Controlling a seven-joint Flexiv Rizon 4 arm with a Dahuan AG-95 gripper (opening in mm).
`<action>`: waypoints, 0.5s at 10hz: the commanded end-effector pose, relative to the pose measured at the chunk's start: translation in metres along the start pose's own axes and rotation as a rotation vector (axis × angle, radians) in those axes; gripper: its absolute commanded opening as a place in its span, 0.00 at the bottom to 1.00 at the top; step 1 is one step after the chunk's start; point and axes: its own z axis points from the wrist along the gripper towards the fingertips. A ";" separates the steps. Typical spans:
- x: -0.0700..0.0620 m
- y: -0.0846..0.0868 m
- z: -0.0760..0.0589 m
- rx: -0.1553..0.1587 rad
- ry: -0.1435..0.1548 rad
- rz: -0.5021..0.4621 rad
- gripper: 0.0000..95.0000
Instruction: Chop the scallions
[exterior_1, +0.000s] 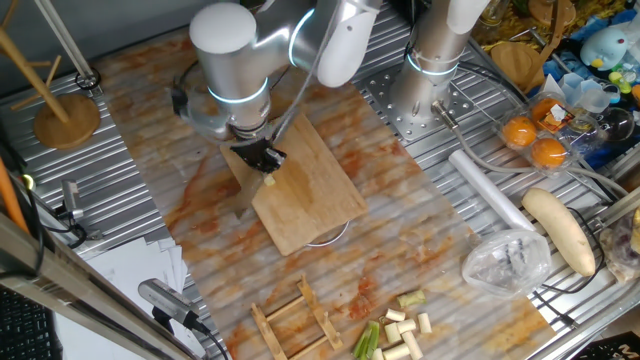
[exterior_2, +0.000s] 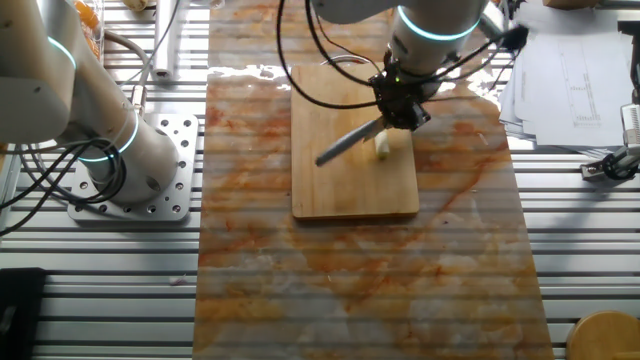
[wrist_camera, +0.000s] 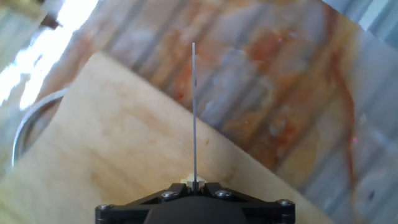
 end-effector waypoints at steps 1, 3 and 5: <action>0.000 0.000 -0.001 0.067 0.079 -0.282 0.00; 0.000 0.000 -0.001 0.076 0.062 -0.300 0.00; 0.000 0.000 -0.001 0.075 0.080 -0.568 0.00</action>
